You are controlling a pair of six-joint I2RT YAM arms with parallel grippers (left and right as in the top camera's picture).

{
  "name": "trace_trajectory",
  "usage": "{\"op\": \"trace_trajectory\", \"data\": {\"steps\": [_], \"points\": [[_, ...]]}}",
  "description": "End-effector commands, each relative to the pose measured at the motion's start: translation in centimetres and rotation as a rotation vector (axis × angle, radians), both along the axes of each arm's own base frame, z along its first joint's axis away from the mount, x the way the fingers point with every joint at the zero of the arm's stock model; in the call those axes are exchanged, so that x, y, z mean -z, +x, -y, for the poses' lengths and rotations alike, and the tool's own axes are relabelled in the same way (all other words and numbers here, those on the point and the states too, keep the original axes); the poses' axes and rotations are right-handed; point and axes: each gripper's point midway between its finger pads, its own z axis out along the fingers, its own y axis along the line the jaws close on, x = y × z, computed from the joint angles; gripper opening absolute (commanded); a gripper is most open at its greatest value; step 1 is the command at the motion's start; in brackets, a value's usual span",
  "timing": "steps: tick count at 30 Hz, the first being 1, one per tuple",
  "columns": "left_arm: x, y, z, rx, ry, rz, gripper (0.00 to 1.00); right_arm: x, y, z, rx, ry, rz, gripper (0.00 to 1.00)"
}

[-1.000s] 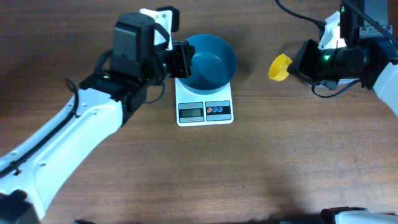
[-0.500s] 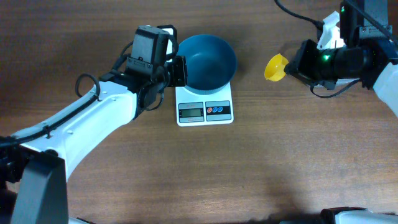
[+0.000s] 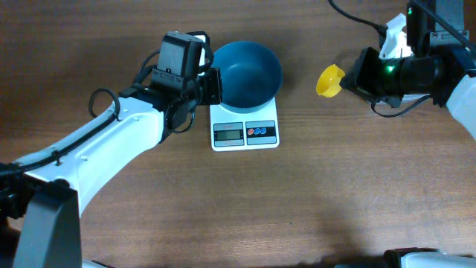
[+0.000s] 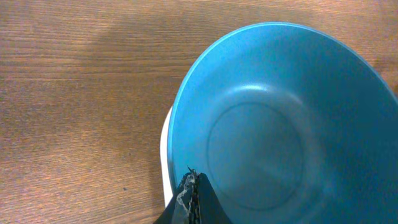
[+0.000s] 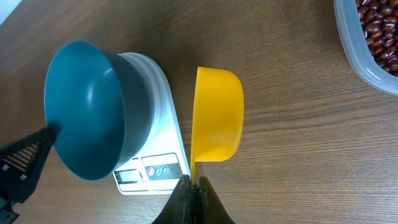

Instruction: Scoop item into bowl and weigh 50g on scale

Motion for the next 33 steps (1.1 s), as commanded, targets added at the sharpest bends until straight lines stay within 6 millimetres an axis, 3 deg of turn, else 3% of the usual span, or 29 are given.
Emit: {"op": "trace_trajectory", "data": {"steps": [1, 22, 24, 27, 28, 31, 33], "points": [[-0.2, 0.4, -0.1, 0.0, 0.02, 0.011, 0.0, -1.6, 0.4, -0.1, -0.006, 0.006, 0.047, 0.04], [-0.5, 0.7, -0.9, -0.033, 0.057, 0.011, 0.0, -1.5, 0.4, 0.2, 0.002, -0.008, 0.047, 0.04], [-2.1, 1.6, -0.4, -0.034, 0.041, 0.046, 0.0, -1.5, 0.4, 0.2, 0.002, -0.008, 0.048, 0.04], [-8.4, 4.0, 1.5, 0.006, -0.032, 0.144, 0.0, -1.5, 0.5, 0.2, -0.001, -0.009, 0.052, 0.04], [-9.6, 3.9, 1.8, 0.031, -0.024, 0.146, 0.0, -1.5, 0.5, 0.2, -0.001, -0.009, 0.052, 0.04], [-13.4, 0.8, 0.4, 0.116, 0.085, 0.12, 0.0, -1.5, 0.5, 0.2, -0.005, -0.012, 0.053, 0.04], [-15.1, -4.6, -2.0, 0.121, 0.121, 0.037, 0.0, -1.3, 0.4, 0.7, -0.011, -0.049, 0.054, 0.04]]}}
